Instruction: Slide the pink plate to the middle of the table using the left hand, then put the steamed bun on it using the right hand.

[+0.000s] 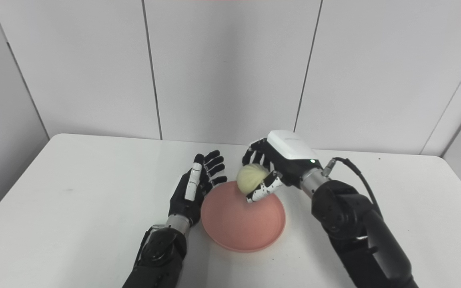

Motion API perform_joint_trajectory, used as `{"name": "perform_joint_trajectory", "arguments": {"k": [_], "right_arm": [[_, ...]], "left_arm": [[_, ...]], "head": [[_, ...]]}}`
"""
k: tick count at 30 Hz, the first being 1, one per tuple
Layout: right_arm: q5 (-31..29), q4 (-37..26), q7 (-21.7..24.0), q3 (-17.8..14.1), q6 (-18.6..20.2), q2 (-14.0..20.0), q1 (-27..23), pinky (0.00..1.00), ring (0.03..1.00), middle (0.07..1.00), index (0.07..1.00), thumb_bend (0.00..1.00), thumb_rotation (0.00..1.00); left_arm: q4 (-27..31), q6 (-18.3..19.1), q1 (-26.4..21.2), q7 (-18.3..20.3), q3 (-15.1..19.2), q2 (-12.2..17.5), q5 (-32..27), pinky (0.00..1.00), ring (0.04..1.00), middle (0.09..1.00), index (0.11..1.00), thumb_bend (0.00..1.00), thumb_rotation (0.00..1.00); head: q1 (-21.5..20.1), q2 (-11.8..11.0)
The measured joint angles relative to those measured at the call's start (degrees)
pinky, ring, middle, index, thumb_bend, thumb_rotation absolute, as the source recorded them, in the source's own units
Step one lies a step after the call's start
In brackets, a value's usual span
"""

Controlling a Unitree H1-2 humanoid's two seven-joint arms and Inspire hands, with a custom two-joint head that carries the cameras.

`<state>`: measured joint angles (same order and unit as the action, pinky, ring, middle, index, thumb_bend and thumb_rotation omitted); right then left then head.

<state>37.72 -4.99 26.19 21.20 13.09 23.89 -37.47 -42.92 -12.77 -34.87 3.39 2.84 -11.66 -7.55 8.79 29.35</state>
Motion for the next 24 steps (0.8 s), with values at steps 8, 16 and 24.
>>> {"name": "perform_joint_trajectory", "arguments": {"k": [8, 16, 24], "right_arm": [[1.6, -0.4, 3.2, 2.1, 0.0, -2.2, 0.0, 0.28, 0.382, 0.491, 0.510, 0.52, 0.00], [1.9, 3.0, 4.6, 4.8, -0.6, -2.3, 0.5, 0.24, 0.361, 0.446, 0.526, 0.51, 0.00], [2.2, 4.8, 7.6, 6.1, -0.6, -2.1, 0.8, 0.31, 0.374, 0.465, 0.532, 0.51, 0.00]], "left_arm": [[-0.5, -0.7, -0.1, -0.2, 0.2, -0.8, 0.2, 0.68, 0.830, 0.821, 0.763, 0.83, 0.86], [-0.6, -0.9, -0.1, -0.1, 0.3, -0.9, 0.0, 0.65, 0.820, 0.833, 0.773, 0.80, 0.89], [-0.5, -1.1, 0.0, -0.1, -0.2, -0.6, 0.4, 0.70, 0.835, 0.839, 0.776, 0.78, 0.88]], "head": [[-0.3, 0.4], [-1.0, 0.6], [-1.7, 0.7]]}}
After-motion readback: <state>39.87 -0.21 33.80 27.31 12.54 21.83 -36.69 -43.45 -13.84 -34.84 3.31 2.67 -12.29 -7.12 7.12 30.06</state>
